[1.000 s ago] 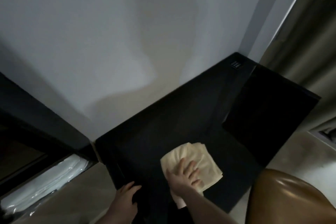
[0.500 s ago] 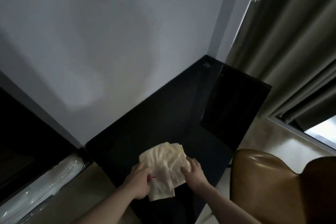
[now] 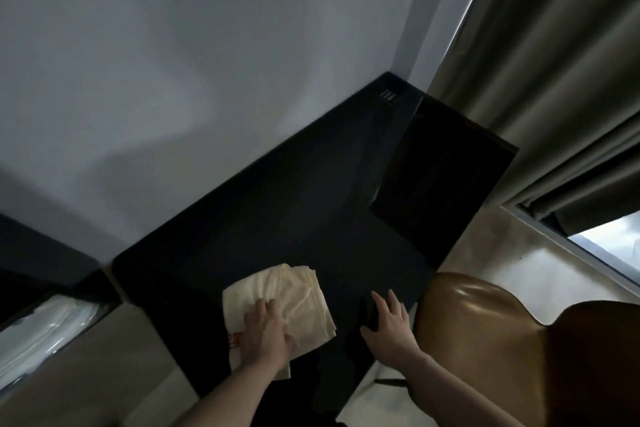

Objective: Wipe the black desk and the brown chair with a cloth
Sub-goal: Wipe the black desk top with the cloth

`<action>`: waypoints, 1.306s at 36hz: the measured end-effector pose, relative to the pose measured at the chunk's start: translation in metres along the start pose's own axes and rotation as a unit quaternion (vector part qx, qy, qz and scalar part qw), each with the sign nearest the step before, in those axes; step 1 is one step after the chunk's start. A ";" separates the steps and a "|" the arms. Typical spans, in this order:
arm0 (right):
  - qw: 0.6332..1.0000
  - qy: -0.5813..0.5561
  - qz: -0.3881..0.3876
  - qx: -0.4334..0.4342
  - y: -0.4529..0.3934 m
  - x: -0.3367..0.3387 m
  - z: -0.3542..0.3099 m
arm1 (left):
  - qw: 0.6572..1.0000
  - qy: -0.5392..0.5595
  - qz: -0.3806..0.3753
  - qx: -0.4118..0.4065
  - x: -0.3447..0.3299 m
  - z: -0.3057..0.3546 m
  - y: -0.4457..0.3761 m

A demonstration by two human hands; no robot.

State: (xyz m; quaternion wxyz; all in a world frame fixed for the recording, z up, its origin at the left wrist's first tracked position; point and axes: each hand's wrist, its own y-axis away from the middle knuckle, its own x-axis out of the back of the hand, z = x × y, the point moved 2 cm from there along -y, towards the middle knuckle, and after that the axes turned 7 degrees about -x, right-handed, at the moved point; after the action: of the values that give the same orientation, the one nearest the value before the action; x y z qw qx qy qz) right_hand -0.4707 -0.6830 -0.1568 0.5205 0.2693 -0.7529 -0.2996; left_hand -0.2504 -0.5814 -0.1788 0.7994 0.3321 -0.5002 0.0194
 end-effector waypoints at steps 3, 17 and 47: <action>0.998 0.053 -0.003 0.016 -0.012 0.000 0.003 | 1.000 0.010 0.005 -0.017 0.002 -0.001 -0.006; 0.994 0.099 -0.023 0.042 -0.014 -0.024 -0.025 | 0.997 -0.030 0.052 -0.051 0.023 -0.078 0.005; 0.989 0.132 0.027 0.059 0.011 -0.059 -0.052 | 0.989 -0.069 -0.116 0.061 0.016 -0.143 -0.023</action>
State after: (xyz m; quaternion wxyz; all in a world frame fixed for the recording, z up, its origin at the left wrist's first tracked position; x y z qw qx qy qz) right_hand -0.4039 -0.6414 -0.1709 0.6066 0.3167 -0.7005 -0.2027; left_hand -0.1214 -0.5252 -0.2171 0.7381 0.4367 -0.5101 -0.0658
